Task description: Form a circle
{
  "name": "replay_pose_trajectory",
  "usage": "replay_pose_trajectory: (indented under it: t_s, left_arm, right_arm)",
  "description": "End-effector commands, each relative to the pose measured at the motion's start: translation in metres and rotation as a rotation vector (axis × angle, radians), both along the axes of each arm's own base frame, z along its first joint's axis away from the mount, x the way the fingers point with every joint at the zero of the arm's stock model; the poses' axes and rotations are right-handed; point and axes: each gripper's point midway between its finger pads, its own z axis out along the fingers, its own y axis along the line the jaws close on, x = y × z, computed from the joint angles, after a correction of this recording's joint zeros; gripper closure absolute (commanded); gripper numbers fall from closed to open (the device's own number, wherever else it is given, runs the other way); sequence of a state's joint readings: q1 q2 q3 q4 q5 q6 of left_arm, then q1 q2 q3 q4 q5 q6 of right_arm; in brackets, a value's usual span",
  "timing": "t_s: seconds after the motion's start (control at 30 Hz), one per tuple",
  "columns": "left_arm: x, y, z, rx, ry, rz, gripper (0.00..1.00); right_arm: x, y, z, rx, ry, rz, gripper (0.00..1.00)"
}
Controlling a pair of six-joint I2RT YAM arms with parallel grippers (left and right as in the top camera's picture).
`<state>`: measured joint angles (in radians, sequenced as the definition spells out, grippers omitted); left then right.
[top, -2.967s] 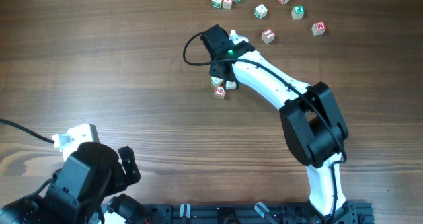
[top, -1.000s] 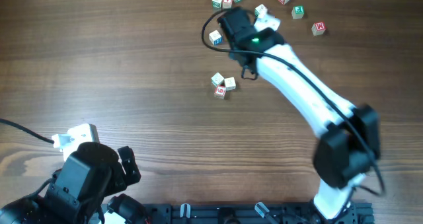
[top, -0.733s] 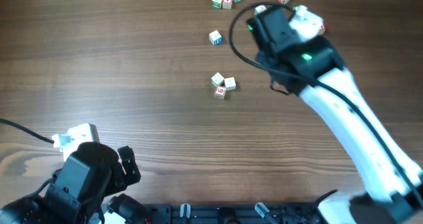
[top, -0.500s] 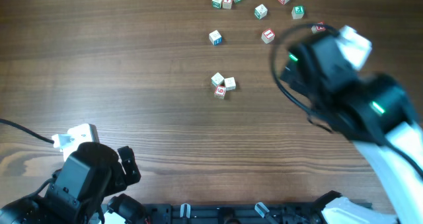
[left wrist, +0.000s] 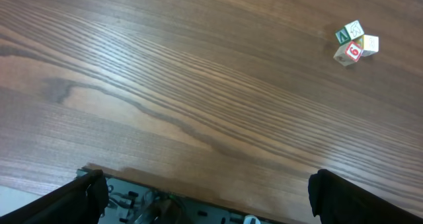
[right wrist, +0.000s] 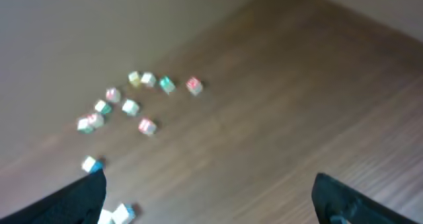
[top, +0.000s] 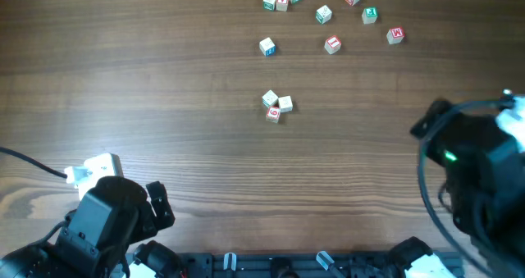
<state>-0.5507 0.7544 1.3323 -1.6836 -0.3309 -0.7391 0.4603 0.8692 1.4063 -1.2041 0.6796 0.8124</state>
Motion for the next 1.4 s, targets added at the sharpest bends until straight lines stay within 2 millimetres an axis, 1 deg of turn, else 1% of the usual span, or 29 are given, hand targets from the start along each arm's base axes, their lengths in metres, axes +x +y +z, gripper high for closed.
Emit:
replay_pose_trajectory:
  t_s: [0.0, 0.03, 0.1, 0.13, 0.17, 0.2, 0.23, 0.27, 0.3, 0.33, 0.37, 0.47, 0.5, 0.6, 0.67, 0.7, 0.73, 0.8, 1.37]
  left_arm:
    - [0.000, 0.001, 0.000, -0.007, 0.000, 0.015, 0.00]
    - [0.000, 0.001, 0.000, -0.007, 0.000, 0.015, 0.00]
    - [0.000, 0.001, 0.000, -0.007, 0.000, 0.015, 0.00]
    - [0.000, 0.001, 0.000, -0.007, 0.000, 0.015, 0.00]
    - [0.000, 0.001, 0.000, -0.007, 0.000, 0.015, 0.00]
    - [0.000, 0.001, 0.000, -0.007, 0.000, 0.015, 0.00]
    - [0.000, 0.001, 0.000, -0.007, 0.000, 0.015, 0.00]
    - [0.000, 0.001, 0.000, -0.007, 0.000, 0.015, 0.00]
    - [0.000, 0.001, 0.000, -0.007, 0.000, 0.015, 0.00]
    - [0.000, 0.001, 0.000, -0.007, 0.000, 0.015, 0.00]
    - [0.000, 0.001, 0.000, -0.007, 0.000, 0.015, 0.00]
    - [0.000, 0.001, 0.000, -0.007, 0.000, 0.015, 0.00]
    - [0.000, 0.001, 0.000, -0.007, 0.000, 0.015, 0.00]
    - [0.000, 0.001, 0.000, -0.007, 0.000, 0.015, 0.00]
    - [0.000, 0.001, 0.000, -0.007, 0.000, 0.015, 0.00]
    - [0.000, 0.001, 0.000, -0.007, 0.000, 0.015, 0.00]
    - [0.000, 0.001, 0.000, -0.007, 0.000, 0.015, 0.00]
    - [0.000, 0.001, 0.000, -0.007, 0.000, 0.015, 0.00]
    - [-0.001, 0.003, 0.000, 0.001, -0.008, 0.005, 0.00]
  right_arm:
    - [0.014, 0.021, -0.007, -0.197, -0.128, 0.332, 0.00]
    - [0.019, 0.031, -0.008, -0.238, -0.224, 0.425, 0.00]
    - [0.021, 0.030, -0.013, -0.256, -0.362, 0.448, 0.00]
    - [0.019, 0.024, -0.018, -0.258, -0.450, 0.431, 0.00]
    - [0.017, 0.022, -0.021, -0.269, -0.513, 0.424, 0.00]
    - [0.009, 0.022, -0.025, -0.293, -0.620, 0.421, 0.00]
    - [0.003, 0.021, -0.028, -0.311, -0.686, 0.416, 0.00]
    - [-0.004, 0.020, -0.035, -0.311, -0.755, 0.402, 0.00]
    - [-0.007, 0.017, -0.041, -0.301, -0.786, 0.381, 0.00]
    - [-0.008, 0.011, -0.051, -0.264, -0.811, 0.339, 0.00]
    - [-0.002, 0.005, -0.065, -0.211, -0.815, 0.298, 0.00]
    - [0.009, 0.001, -0.096, -0.164, -0.789, 0.279, 0.00]
    - [0.013, -0.002, -0.109, -0.144, -0.765, 0.258, 0.00]
    - [0.022, -0.009, -0.148, -0.121, -0.659, 0.234, 0.00]
    - [0.024, -0.014, -0.164, -0.120, -0.594, 0.217, 0.00]
    - [0.025, -0.016, -0.181, -0.107, -0.525, 0.212, 0.00]
    - [0.025, -0.014, -0.187, -0.110, -0.499, 0.223, 0.00]
    - [0.026, -0.009, -0.187, -0.112, -0.498, 0.254, 0.00]
    - [0.026, -0.008, -0.189, -0.109, -0.489, 0.255, 0.00]
